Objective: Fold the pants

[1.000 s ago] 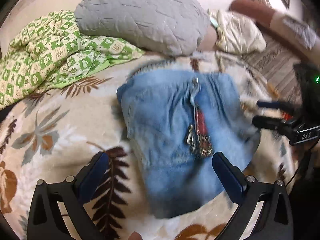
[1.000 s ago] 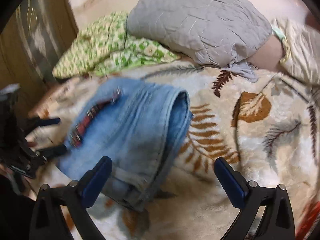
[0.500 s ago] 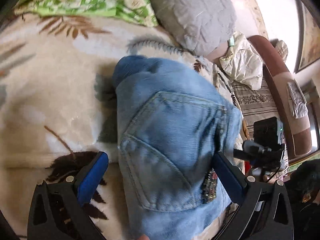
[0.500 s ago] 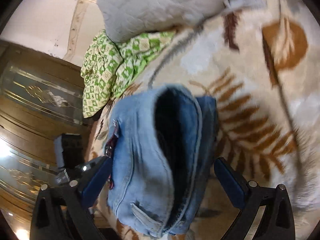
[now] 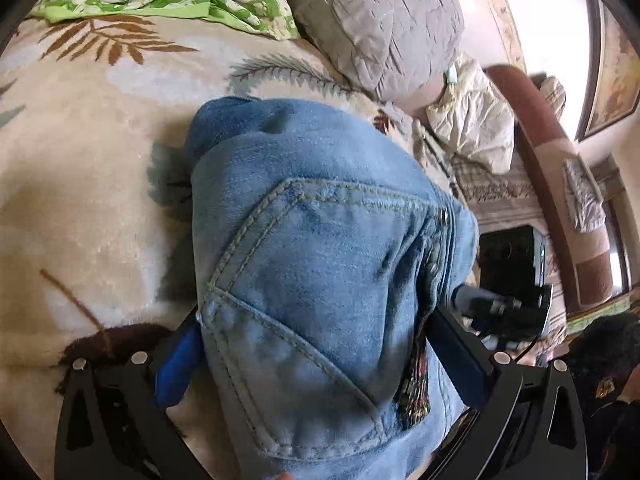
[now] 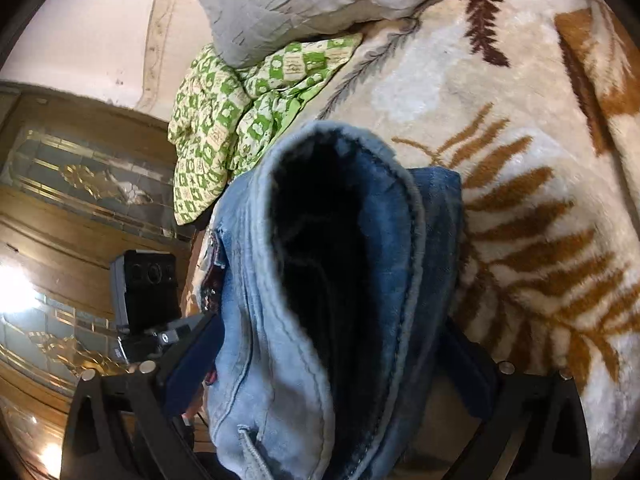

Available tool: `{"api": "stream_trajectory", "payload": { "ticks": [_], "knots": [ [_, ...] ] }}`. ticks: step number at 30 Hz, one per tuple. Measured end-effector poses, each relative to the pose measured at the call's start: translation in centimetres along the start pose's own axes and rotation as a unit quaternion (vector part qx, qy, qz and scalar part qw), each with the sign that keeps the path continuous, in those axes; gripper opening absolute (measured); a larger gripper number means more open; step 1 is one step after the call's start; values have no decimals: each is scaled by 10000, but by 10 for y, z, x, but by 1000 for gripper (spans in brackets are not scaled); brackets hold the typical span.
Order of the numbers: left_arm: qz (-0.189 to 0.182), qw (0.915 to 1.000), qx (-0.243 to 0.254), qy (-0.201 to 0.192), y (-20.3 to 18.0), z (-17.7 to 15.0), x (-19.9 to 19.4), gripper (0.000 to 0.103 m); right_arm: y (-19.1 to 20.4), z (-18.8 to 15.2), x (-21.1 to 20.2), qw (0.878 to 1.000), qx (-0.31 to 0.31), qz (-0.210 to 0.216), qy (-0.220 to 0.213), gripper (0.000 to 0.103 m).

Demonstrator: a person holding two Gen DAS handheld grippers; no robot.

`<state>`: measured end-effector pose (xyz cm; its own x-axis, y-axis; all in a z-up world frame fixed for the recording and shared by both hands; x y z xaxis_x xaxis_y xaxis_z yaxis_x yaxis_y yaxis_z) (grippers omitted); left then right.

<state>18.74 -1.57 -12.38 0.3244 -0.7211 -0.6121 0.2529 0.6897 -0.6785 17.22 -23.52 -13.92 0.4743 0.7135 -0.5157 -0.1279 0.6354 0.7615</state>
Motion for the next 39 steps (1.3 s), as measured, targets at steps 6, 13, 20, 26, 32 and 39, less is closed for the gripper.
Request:
{"api": "stream_trajectory", "payload": {
  "ticks": [6,13,20,26,32,39],
  "knots": [
    [-310,9991,-290,-74,6,0,-3,102,1,1,2,9999,-90,66,-11,96],
    [-15,9998,-205,-60,11,-2,-8,69,-3,0,0,9997,-206,-140,-80,53],
    [-50,9998,-195,-62,9,-1,-9,65,-2,2,1,9995,-229,-179,-111,49],
    [-628,9947,-813,-49,24,1,-22,98,-13,3,-2,9999,105,20,-19,55],
    [-751,9949,-665,-108,26,-2,-22,100,-12,1,1,9999,159,51,38,65],
    [-689,9966,-432,-138,7,-4,-2,99,-3,1,9,10000,-5,32,-49,69]
  ]
}}
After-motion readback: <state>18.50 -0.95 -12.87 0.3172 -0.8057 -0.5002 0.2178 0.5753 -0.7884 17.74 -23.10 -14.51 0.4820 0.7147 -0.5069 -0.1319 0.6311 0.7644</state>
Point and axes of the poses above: each gripper's, at about its wrist camera, not at the fingertips, and x roughly the way its jaws point, y to its left, z to its top, the point moved 3 cm from there along x, roughly the way its jaws point, and after that the axes turned 8 degrees about -y, right-handed, at the moved point
